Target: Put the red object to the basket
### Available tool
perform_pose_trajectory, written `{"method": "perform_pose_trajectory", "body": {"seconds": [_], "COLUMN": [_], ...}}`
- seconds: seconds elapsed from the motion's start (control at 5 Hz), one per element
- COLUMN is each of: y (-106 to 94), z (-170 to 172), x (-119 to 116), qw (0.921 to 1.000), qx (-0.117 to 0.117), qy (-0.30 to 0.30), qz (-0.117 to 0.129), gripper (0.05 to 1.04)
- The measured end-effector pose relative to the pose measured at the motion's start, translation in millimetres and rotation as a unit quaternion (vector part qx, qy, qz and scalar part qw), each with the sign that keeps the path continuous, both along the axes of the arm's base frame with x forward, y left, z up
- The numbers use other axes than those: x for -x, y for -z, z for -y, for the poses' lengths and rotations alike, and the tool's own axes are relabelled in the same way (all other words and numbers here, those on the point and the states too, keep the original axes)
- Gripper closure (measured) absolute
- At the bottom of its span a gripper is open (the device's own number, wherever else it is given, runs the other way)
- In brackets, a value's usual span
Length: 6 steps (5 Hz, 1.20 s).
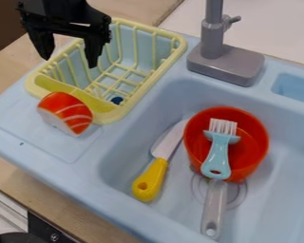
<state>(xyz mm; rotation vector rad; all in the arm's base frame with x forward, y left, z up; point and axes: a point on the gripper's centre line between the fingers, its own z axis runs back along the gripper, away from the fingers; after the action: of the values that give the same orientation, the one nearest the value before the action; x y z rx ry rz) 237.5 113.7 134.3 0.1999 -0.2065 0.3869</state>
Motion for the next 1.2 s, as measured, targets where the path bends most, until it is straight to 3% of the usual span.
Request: {"method": "perform_pose_trajectory", "body": {"seconds": [0.2,0.4,0.6,0.8,1.0,1.2], "y": [5.3,8.7,-0.8,-6.0,-21.9,-33.2], "z": [1.1,11.8,17.2,21.6,36.2,39.1], "x": [2.7,11.4,19.8,31.4,41.0,54.8], "qw": [0.9999,0.9953,0.9885,0.9748,0.9639,0.9521], "qx": [0.003,-0.010,-0.011,-0.013,0.034,0.055], "qy": [-0.007,-0.094,-0.150,-0.221,-0.262,-0.299], "qz": [-0.010,-0.023,-0.010,-0.031,-0.036,-0.033], "gripper": [0.087,0.087,0.087,0.087,0.087,0.087]}}
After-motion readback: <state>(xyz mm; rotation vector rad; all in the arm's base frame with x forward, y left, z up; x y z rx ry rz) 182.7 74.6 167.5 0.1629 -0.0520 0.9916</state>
